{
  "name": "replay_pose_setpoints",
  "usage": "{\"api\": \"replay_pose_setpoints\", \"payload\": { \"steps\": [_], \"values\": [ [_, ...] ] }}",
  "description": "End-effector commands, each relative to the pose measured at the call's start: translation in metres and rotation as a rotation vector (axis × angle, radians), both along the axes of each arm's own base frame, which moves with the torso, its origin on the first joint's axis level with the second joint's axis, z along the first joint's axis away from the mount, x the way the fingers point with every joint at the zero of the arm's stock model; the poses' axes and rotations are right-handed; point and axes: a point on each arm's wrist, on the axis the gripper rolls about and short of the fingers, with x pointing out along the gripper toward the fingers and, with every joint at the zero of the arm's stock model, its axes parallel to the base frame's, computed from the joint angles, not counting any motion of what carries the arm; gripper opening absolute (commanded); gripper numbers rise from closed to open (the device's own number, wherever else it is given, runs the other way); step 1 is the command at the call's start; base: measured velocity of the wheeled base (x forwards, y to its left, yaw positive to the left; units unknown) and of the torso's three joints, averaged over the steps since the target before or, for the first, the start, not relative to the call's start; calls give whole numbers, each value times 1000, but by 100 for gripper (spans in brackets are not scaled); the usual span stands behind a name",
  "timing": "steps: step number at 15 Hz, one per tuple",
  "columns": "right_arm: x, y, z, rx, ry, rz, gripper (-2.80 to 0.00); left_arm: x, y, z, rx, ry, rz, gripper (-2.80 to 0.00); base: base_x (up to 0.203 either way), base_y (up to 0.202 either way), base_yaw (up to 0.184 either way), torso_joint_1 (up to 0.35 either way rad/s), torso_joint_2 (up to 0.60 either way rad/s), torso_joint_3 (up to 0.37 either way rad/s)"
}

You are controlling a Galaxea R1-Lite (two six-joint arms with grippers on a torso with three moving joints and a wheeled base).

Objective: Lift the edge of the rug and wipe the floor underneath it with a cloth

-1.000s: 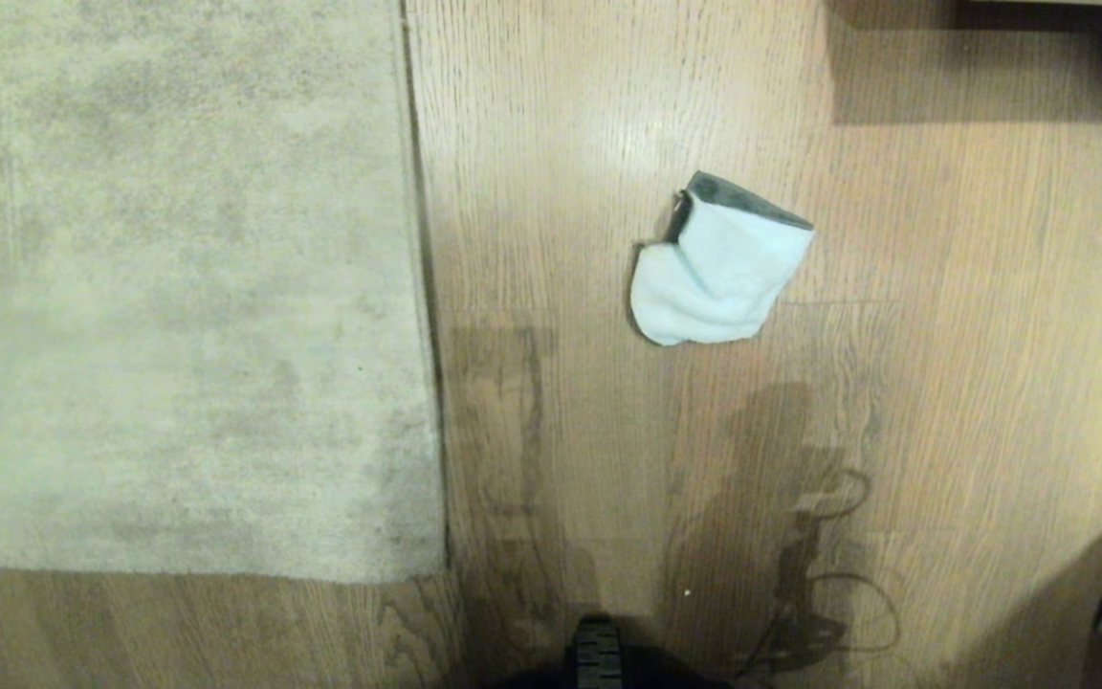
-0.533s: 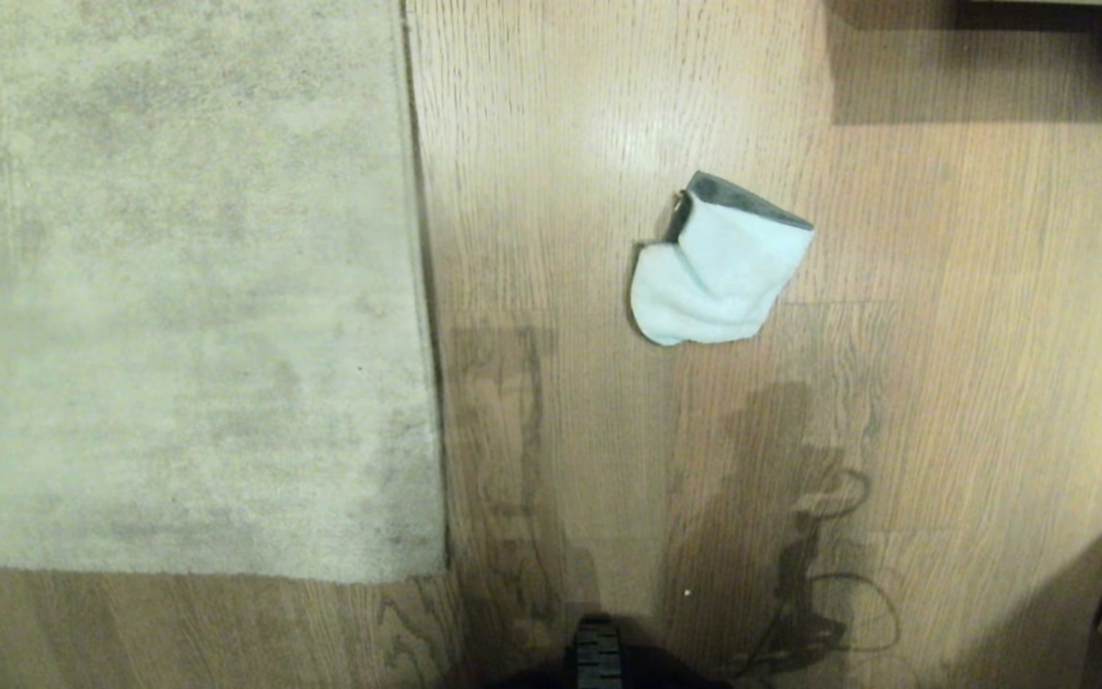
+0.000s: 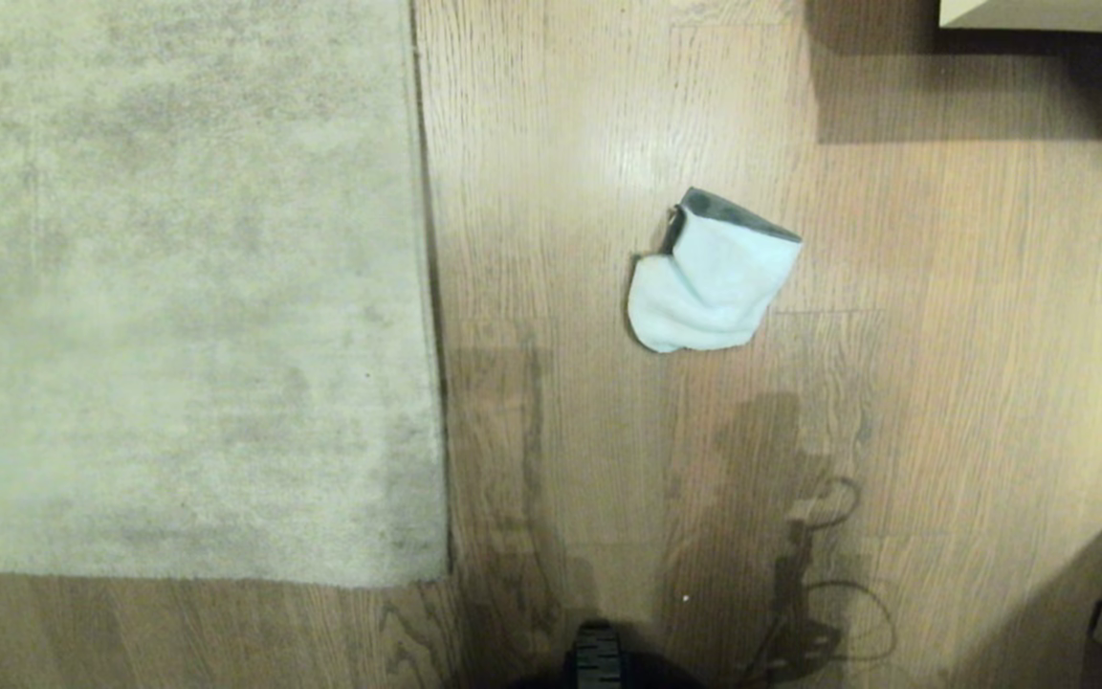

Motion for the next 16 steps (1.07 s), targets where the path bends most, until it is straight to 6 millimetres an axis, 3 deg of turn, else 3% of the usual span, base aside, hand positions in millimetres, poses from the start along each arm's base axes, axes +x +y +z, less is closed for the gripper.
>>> {"api": "replay_pose_setpoints", "payload": {
  "steps": [1, 16],
  "values": [
    [0, 0, 0, 0, 1, 0, -280, 0, 0, 0, 0, 1, 0, -280, 0, 0, 0, 5, 0, 198],
    [0, 0, 0, 0, 1, 0, -280, 0, 0, 0, 0, 1, -2, -280, 0, 0, 0, 3, 2, 202]
  ]
}}
